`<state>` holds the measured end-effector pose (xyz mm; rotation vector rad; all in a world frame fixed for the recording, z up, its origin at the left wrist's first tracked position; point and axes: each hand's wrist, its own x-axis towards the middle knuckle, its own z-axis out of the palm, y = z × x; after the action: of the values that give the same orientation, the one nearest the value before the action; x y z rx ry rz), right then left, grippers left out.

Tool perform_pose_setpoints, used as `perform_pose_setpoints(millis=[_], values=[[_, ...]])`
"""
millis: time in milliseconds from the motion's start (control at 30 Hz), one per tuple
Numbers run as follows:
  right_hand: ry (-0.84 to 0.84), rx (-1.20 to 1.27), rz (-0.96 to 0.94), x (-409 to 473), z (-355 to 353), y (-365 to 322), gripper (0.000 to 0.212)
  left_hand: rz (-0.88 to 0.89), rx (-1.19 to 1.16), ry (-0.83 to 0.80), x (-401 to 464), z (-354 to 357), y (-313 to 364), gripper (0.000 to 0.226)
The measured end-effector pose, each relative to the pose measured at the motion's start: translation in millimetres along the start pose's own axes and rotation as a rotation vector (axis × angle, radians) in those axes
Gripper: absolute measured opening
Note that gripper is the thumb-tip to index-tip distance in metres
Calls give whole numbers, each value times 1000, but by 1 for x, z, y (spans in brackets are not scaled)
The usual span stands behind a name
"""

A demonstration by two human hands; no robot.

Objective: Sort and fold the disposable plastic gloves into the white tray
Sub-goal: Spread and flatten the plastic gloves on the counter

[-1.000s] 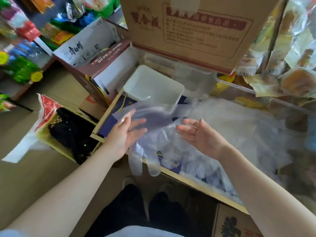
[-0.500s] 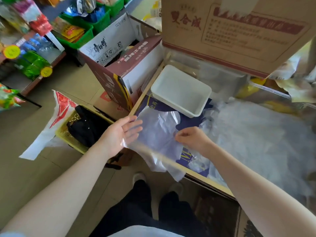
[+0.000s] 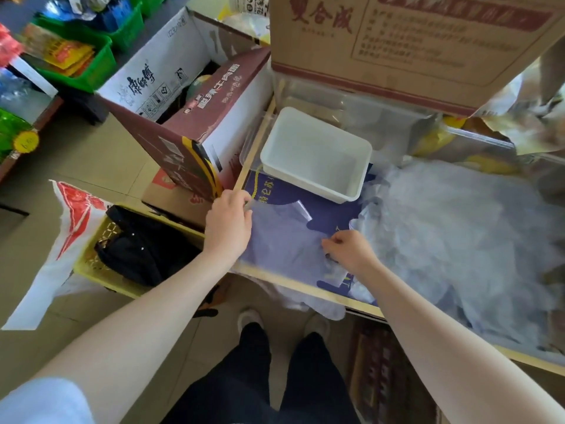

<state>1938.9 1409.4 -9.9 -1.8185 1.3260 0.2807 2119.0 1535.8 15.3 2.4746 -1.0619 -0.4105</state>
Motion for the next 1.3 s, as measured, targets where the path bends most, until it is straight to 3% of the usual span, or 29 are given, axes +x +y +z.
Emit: perform_pose_setpoints(millis=[67, 133, 167, 233, 267, 367, 433, 533, 600, 700, 767, 833, 867, 933, 1067, 1133, 1200, 1267, 1300], values=[[7, -21, 32, 4, 5, -2, 31, 311, 120, 118, -3, 7, 1, 22], [15, -50, 44, 8, 10, -3, 31, 581, 173, 42, -9, 21, 1, 24], [18, -69, 46, 9, 12, -4, 31, 591, 194, -120, -14, 28, 2, 30], [15, -143, 48, 8, 14, -5, 30, 436, 273, -436, -23, 41, 2, 49], [23, -208, 44, 6, 14, -7, 27, 374, 346, -503, -24, 46, -1, 58], [161, -457, -79, -2, 6, -9, 24, 337, 466, -516, -24, 53, -7, 69], [233, -560, -310, -5, 0, -8, 41, 332, 472, -515, -22, 53, -9, 72], [39, -652, -647, -5, 5, -4, 59, 326, 507, -504, -23, 55, -10, 73], [-107, -747, -701, -7, 16, 2, 67, 325, 478, -466, -18, 55, -9, 65], [-135, -767, -701, -10, 26, 13, 91, 306, 250, -534, -8, 43, -10, 59], [-132, -728, -668, -12, 28, 20, 95, 351, 161, -654, -9, 29, -20, 75], [-133, -736, -667, -14, 29, 23, 87, 484, 304, -736, -18, 17, -35, 94], [-121, -744, -686, -15, 29, 22, 82, 543, 378, -734, -22, 14, -42, 92], [-91, -728, -710, -18, 28, 20, 82, 601, 414, -662, -29, 11, -51, 68], [-86, -854, -684, -30, 27, 14, 93, 723, 335, -447, -37, 15, -56, 31], [-68, -948, -777, -38, 36, 16, 85, 662, 291, -452, -40, 15, -53, 30], [11, -854, -897, -42, 50, 24, 60, 566, 232, -463, -41, 14, -51, 30], [73, -625, -846, -47, 54, 21, 21, 505, 181, -457, -38, 12, -49, 25], [88, -502, -755, -50, 51, 16, 13, 475, 159, -464, -36, 9, -47, 22]])
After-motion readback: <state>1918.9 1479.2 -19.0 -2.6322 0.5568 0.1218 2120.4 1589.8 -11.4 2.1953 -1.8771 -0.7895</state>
